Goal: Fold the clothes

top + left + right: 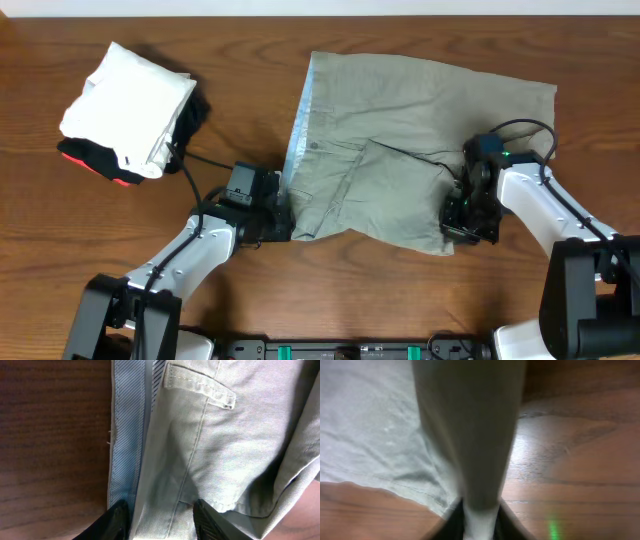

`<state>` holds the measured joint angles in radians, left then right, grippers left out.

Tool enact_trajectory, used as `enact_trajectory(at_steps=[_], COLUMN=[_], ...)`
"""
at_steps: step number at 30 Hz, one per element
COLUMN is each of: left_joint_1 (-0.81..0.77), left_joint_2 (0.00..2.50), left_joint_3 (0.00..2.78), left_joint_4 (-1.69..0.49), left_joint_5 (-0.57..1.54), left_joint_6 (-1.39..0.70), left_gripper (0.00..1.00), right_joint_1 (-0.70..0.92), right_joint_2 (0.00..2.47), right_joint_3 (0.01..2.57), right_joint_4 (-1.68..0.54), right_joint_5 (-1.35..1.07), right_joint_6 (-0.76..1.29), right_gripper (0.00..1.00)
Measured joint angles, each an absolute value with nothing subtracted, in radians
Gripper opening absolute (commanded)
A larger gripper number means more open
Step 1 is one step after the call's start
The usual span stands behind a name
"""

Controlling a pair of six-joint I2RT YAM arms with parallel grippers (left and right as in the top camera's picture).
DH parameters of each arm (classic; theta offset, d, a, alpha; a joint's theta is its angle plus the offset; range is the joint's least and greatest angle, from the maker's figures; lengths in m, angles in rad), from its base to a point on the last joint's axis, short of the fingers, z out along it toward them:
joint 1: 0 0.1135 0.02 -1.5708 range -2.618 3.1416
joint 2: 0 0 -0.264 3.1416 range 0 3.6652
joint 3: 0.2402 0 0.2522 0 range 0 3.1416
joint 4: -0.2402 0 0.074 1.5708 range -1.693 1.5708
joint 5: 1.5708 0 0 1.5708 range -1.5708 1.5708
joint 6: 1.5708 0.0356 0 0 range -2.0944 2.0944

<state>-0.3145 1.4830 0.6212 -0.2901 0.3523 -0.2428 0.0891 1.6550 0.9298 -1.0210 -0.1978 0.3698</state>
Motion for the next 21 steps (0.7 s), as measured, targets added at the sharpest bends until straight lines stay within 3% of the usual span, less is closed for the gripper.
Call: enact_trajectory(at_steps=[6, 11, 21], left_joint_1=[-0.315, -0.315, -0.315], left_joint_2=[1.483, 1.483, 1.483], left_joint_3=[0.621, 0.621, 0.621], left_joint_4=[-0.290, -0.291, -0.292], left_joint_5=[0.352, 0.352, 0.353], left_joint_6=[-0.243, -0.243, -0.243], left_gripper=[0.45, 0.45, 0.45], right_joint_1=[0.032, -0.117, -0.381], right_joint_2=[1.655, 1.655, 1.655], right_joint_3=[0.941, 0.997, 1.048], right_joint_4=[-1.103, -1.168, -1.050], right_joint_5=[-0.143, -0.039, 0.088], right_joint_6=[0.372, 0.363, 0.356], right_gripper=[0.01, 0.01, 0.01])
